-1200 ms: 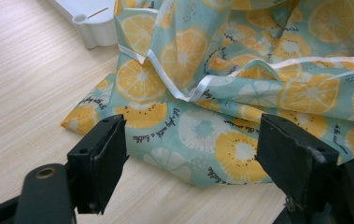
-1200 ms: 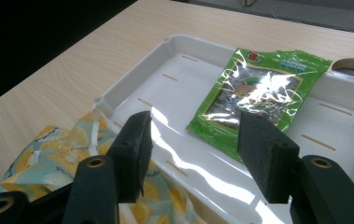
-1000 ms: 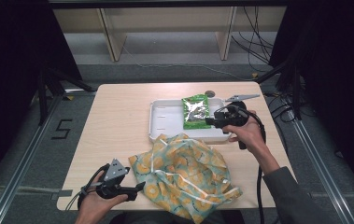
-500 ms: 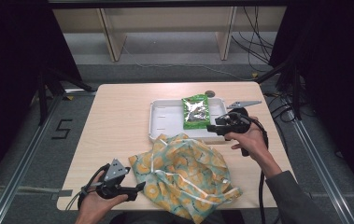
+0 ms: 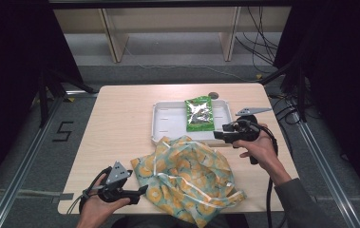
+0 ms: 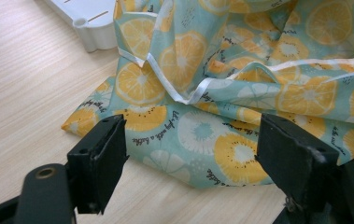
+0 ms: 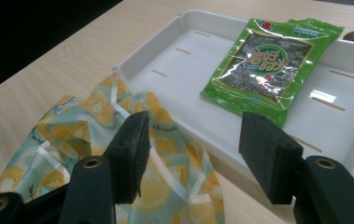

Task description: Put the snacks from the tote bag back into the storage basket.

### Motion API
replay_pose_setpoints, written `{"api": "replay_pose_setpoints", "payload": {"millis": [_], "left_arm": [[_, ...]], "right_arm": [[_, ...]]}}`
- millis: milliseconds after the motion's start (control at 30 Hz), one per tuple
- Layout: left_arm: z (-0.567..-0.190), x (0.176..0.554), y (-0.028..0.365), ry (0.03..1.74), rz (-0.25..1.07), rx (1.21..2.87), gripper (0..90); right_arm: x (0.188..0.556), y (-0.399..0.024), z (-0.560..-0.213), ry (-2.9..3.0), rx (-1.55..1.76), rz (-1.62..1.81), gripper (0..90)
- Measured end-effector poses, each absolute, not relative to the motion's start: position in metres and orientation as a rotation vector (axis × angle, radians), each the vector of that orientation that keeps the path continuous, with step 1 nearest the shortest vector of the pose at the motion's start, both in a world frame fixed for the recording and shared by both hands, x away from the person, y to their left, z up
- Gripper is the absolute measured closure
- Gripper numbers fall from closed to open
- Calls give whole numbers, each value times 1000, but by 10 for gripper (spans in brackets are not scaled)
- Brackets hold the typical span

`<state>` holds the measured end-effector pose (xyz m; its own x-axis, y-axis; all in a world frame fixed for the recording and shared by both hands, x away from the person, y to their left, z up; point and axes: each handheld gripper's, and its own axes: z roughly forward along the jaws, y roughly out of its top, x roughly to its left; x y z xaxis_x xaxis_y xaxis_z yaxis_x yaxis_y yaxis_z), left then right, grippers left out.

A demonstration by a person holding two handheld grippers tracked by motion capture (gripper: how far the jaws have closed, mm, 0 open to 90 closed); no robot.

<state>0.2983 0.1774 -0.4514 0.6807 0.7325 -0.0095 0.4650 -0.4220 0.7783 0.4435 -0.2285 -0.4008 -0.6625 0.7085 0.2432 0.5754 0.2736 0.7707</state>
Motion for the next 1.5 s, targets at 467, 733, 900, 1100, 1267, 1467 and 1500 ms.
{"api": "replay_pose_setpoints", "payload": {"millis": [467, 733, 900, 1100, 1267, 1467, 1500], "left_arm": [[-451, 299, 178, 918, 429, 2091, 239], [-452, 298, 178, 942, 423, 2078, 239], [-451, 298, 178, 934, 428, 2094, 239], [-451, 298, 178, 934, 427, 2096, 239], [-451, 299, 178, 912, 435, 2107, 239], [-452, 299, 179, 914, 438, 2100, 239], [-451, 300, 180, 903, 448, 2107, 239]], "right_arm": [[430, -238, -406, 2369, 1240, 1358, 406], [424, -249, -409, 2362, 1262, 1352, 404], [421, -256, -412, 2351, 1243, 1344, 402], [414, -261, -415, 2343, 1262, 1336, 400], [408, -264, -418, 2351, 1247, 1329, 399], [400, -264, -419, 2357, 1218, 1308, 390], [398, -264, -420, 2364, 1227, 1313, 389]]}}
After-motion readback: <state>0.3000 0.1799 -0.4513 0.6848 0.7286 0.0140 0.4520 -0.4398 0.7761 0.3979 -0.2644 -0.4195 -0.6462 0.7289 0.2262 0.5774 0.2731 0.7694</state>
